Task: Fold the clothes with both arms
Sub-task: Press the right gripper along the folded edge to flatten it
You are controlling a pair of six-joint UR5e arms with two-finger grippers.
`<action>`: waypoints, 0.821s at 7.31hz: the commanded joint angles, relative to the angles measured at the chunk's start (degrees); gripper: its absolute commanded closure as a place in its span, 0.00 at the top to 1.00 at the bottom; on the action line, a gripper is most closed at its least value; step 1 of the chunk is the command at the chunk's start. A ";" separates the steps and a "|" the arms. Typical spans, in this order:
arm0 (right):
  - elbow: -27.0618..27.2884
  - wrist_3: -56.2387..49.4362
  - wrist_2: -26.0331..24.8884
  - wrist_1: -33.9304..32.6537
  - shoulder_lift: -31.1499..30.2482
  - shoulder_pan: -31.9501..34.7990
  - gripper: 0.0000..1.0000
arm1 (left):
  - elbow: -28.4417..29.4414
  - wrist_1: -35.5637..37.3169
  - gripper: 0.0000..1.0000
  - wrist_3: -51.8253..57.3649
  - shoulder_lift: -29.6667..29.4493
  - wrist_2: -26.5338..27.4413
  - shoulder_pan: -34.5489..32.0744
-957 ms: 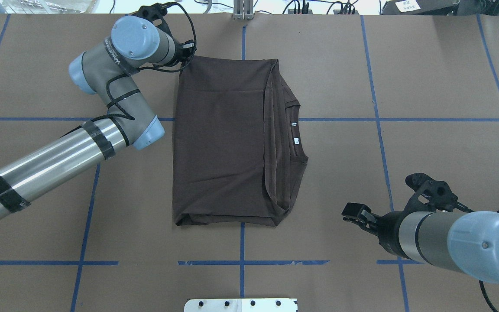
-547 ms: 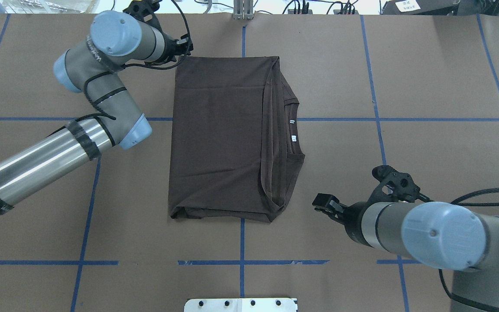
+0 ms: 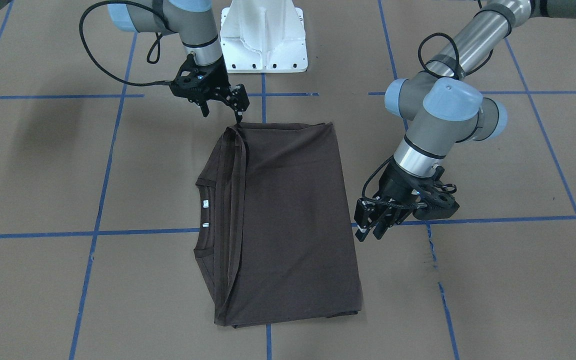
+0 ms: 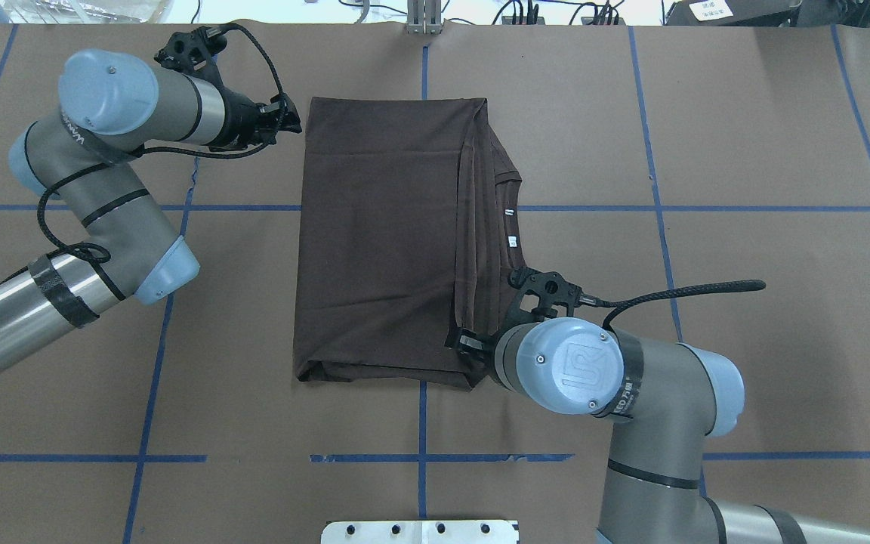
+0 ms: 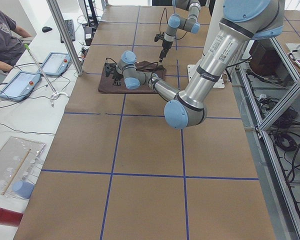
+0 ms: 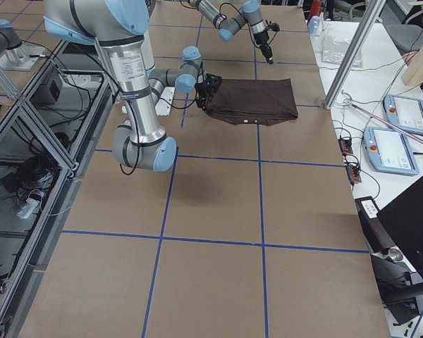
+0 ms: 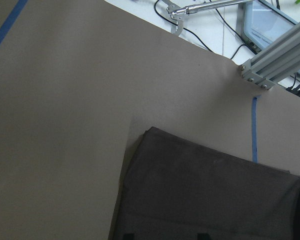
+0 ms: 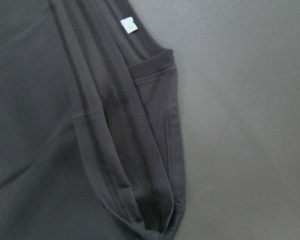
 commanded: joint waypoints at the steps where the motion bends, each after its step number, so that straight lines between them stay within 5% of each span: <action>1: -8.39 -12.08 -0.12 0.02 4.68 0.43 1.00 | -0.11 0.01 0.52 -0.08 0.31 -0.09 0.04; 4: -10.38 -21.66 0.84 0.19 4.19 2.00 1.00 | -0.20 0.01 0.52 0.01 0.66 -0.09 0.04; 6: -1.47 -25.37 1.98 0.37 -6.75 3.42 1.00 | -0.29 0.01 0.52 -0.08 0.66 -0.09 0.04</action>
